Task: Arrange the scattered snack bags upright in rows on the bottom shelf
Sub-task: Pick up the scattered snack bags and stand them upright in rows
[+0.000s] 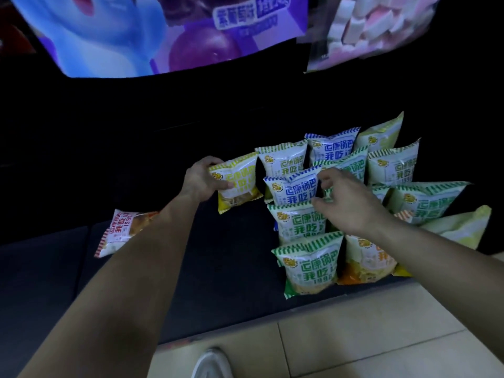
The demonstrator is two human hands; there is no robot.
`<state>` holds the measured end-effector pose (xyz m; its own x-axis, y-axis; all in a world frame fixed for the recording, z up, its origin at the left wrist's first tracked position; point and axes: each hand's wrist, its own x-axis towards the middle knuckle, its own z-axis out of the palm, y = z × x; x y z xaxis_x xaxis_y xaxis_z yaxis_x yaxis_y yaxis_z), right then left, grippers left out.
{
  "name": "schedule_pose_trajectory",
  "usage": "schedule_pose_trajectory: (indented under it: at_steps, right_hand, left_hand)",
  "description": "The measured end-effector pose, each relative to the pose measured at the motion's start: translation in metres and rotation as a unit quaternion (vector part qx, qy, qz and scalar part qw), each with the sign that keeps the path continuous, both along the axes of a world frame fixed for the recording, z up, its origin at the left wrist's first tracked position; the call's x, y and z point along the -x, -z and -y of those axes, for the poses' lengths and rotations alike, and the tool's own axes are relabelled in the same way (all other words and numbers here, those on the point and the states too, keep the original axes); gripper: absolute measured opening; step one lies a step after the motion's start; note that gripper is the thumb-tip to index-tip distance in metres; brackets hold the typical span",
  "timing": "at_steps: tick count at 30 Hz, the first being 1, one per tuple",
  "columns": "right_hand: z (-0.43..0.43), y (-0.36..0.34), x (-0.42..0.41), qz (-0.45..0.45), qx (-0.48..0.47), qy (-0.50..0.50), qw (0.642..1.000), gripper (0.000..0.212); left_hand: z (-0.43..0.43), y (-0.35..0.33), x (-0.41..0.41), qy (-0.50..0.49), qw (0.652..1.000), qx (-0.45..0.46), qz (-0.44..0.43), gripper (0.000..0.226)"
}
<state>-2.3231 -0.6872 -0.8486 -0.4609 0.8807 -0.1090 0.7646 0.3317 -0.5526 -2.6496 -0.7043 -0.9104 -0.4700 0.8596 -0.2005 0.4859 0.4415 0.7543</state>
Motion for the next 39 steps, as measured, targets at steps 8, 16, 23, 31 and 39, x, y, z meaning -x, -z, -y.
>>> schedule_pose_trajectory:
  at_steps: [8, 16, 23, 31, 39]
  right_hand:
    - [-0.001, 0.001, 0.005, -0.01, 0.002, 0.014, 1.0, 0.054]
    - [0.012, -0.009, 0.017, 0.008, -0.001, -0.002, 1.0, 0.054]
    - [0.042, -0.028, 0.048, 0.016, -0.006, -0.041, 0.999, 0.056]
    - [0.09, -0.005, 0.136, 0.022, 0.01, -0.094, 0.995, 0.053]
    - [0.121, 0.06, 0.189, 0.047, 0.06, -0.125, 0.989, 0.054]
  left_hand:
    - [0.002, 0.011, -0.012, -0.063, 0.989, -0.017, -0.134, 0.074]
    - [0.022, 0.01, -0.006, -0.104, 0.993, -0.049, -0.024, 0.09]
    - [0.109, -0.015, 0.031, -0.108, 0.993, -0.039, -0.014, 0.077]
    - [0.233, 0.005, 0.121, -0.196, 0.964, 0.117, -0.134, 0.073]
    - [0.223, 0.056, 0.159, -0.263, 0.954, 0.143, 0.031, 0.101]
